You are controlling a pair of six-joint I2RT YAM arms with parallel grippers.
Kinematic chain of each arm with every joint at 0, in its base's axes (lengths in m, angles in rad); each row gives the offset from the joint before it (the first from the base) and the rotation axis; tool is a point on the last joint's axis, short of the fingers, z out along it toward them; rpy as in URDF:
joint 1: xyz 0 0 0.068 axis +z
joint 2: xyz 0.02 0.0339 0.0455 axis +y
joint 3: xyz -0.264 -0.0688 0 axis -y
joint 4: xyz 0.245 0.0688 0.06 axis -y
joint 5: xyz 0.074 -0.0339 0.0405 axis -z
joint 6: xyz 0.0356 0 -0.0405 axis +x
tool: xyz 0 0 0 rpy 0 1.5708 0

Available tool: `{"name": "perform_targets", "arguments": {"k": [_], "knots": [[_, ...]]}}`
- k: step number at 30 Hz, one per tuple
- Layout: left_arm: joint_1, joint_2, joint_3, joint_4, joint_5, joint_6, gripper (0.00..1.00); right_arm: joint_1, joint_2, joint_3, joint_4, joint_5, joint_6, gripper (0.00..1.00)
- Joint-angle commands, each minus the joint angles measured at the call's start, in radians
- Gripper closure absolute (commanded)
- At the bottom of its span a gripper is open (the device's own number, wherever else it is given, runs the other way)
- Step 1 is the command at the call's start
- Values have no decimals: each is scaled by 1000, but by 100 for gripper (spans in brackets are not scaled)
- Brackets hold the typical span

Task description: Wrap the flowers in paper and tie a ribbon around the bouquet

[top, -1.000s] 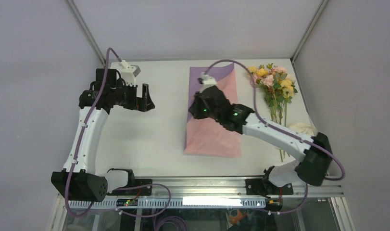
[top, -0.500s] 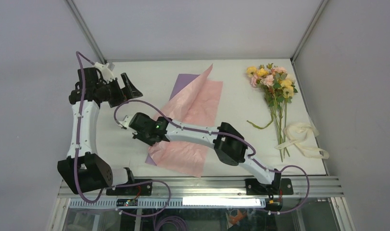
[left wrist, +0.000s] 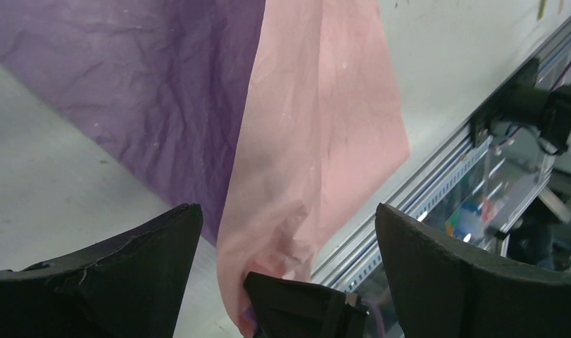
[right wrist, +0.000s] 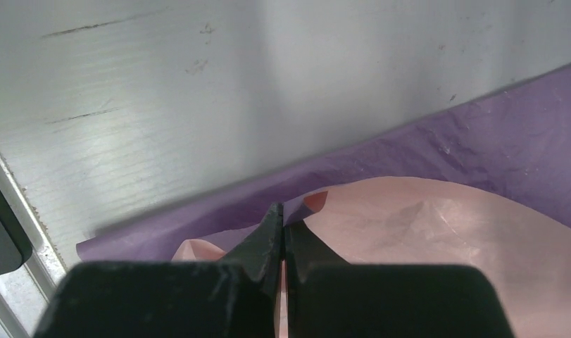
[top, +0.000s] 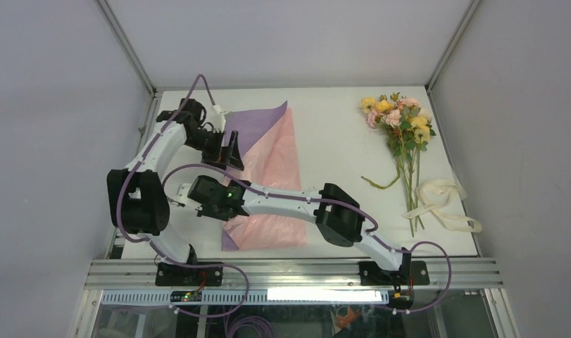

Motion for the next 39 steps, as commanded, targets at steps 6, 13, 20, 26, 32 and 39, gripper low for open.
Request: {"name": "perform_targets", "arguments": {"k": [6, 13, 20, 26, 32, 39], "knots": [[-71, 166, 121, -38, -79, 155, 1, 1, -115, -34, 59, 39, -20, 100], [-124, 176, 107, -68, 0, 179, 33, 1, -131, -61, 78, 49, -24, 100], [-135, 183, 172, -143, -11, 180, 100, 1, -163, -81, 77, 106, -9, 83], [-66, 126, 255, -124, -127, 69, 100, -29, -363, -112, 7, 104, 94, 26], [3, -2, 197, -79, -167, 86, 100, -372, -745, -468, 99, -388, 454, 21], [2, -97, 119, -62, -162, 125, 100, -842, -649, -685, 132, -417, 764, 20]]}}
